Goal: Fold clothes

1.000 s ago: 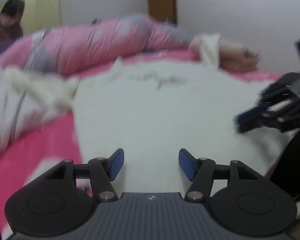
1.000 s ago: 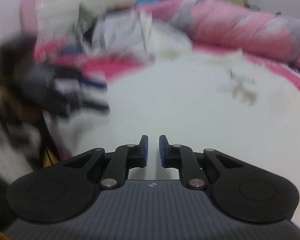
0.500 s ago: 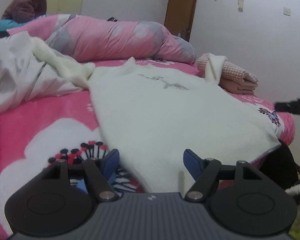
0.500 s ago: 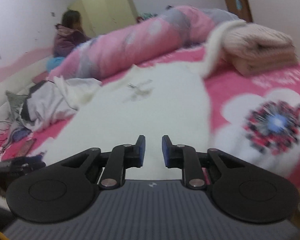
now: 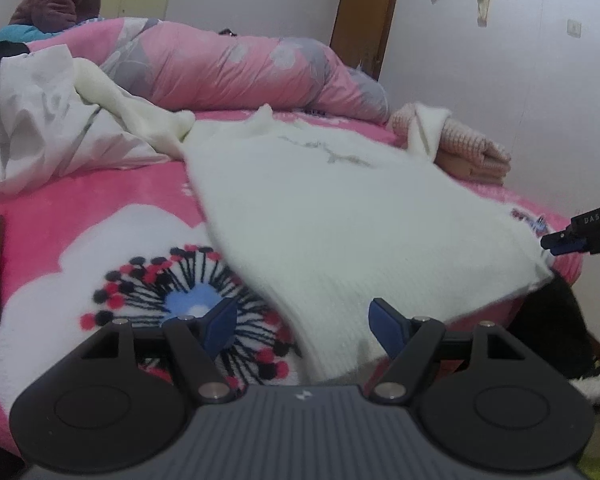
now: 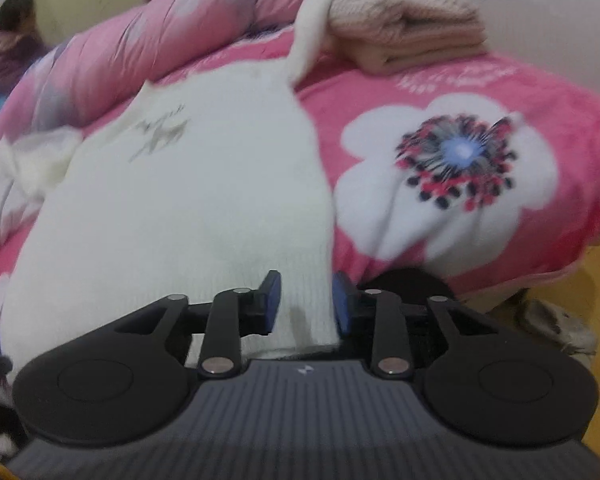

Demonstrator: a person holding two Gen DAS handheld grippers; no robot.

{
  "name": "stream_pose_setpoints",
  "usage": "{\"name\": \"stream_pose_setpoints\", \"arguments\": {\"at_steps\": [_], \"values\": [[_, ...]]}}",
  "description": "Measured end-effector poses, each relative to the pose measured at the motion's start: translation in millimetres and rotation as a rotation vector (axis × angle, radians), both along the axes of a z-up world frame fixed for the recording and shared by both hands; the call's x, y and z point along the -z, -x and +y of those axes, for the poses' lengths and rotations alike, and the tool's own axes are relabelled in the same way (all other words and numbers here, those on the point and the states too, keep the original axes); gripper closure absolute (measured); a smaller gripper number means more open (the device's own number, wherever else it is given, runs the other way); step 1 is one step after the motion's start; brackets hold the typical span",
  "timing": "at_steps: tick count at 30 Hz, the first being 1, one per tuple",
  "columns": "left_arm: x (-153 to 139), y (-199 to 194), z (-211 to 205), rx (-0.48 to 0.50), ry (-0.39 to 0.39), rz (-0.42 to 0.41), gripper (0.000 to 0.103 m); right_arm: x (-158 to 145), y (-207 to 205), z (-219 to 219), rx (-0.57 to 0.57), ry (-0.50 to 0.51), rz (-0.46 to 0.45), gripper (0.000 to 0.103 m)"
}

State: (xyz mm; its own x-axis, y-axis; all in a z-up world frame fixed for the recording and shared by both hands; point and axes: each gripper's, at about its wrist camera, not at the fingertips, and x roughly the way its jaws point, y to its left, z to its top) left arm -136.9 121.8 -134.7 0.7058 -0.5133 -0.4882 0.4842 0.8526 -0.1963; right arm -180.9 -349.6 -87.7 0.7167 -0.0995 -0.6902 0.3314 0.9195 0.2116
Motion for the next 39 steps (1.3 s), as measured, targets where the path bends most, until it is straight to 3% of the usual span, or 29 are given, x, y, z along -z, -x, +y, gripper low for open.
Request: {"name": "stream_pose_setpoints", "arguments": {"at_steps": [3, 10, 15, 19, 23, 28, 31, 36, 39], "values": [[-6.2, -1.6, 7.8, -0.008, 0.041, -0.013, 0.024, -15.0, 3.6, 12.0, 0.003, 0.012, -0.059, 0.057], [-21.4, -26.8, 18.7, -0.056, 0.116, -0.020, 0.016, -62.4, -19.1, 56.1, -0.146, 0.101, -0.182, 0.047], [-23.3, -51.1, 12.8, -0.081, 0.130, 0.029, 0.011, -98.3, -50.5, 90.6, -0.289, 0.191, -0.244, 0.021], [-23.1, -78.5, 10.4, -0.092, 0.151, 0.106, 0.004, -125.1, -86.7, 113.6, -0.400, 0.180, -0.293, 0.017], [-28.8, -110.4, 9.9, -0.114, 0.170, 0.129, 0.000, -155.1, -128.4, 142.7, -0.524, 0.162, -0.350, 0.003], [-31.9, -152.1, 2.0, -0.140, 0.147, 0.112, 0.000, -182.5, -188.2, 183.5, -0.706, 0.077, -0.376, 0.001], [-31.7, -175.1, -5.3, -0.155, 0.167, 0.094, 0.000, -186.6, -229.5, 209.6, -0.751, 0.068, -0.366, 0.001], [-14.0, -203.3, -13.5, -0.200, 0.183, 0.069, 0.000, -171.8, -300.6, 257.6, -0.852, 0.137, -0.332, 0.001], [-2.9, -208.6, -11.7, -0.203, 0.184, 0.078, 0.000, -156.8, -346.5, 285.0, -0.911, 0.065, -0.263, 0.002]]}}
